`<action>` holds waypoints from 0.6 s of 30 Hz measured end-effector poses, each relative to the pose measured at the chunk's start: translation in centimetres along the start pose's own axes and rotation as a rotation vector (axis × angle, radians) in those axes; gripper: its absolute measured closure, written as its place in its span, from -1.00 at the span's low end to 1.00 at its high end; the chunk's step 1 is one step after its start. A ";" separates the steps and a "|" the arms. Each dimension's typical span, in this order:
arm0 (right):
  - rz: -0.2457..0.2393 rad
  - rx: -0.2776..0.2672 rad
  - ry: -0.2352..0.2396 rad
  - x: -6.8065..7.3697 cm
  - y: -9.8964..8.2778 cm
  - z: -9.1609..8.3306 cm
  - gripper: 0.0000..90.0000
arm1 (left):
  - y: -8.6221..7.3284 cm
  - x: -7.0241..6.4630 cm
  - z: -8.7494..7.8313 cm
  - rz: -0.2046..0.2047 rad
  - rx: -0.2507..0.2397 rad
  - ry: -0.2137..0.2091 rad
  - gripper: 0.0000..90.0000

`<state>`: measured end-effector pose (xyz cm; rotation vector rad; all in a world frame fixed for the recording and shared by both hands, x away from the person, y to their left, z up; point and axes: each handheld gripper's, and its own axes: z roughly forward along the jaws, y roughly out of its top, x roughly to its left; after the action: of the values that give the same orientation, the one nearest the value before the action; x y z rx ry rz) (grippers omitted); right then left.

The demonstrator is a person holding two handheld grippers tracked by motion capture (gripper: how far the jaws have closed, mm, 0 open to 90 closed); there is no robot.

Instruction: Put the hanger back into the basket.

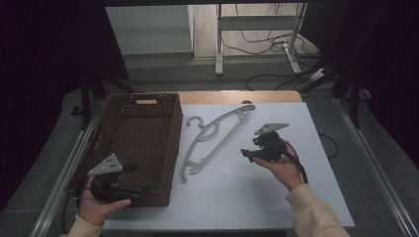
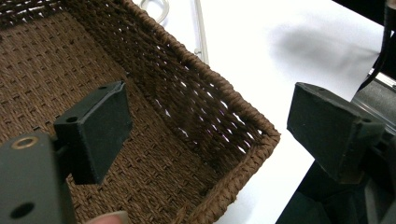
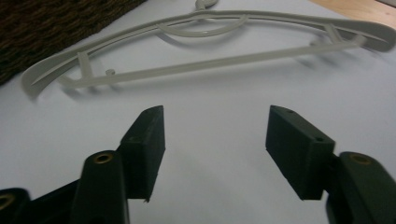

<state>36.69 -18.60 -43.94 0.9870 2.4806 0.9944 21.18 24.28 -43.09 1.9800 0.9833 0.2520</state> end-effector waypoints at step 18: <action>-0.030 0.183 0.084 0.6 7.4 11.8 0.99 | 0.0 0.4 -0.2 -0.018 0.011 0.013 -0.68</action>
<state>45.61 -8.41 -47.31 0.9757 2.6868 0.8266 21.40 24.69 -43.04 1.9810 1.0126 0.2498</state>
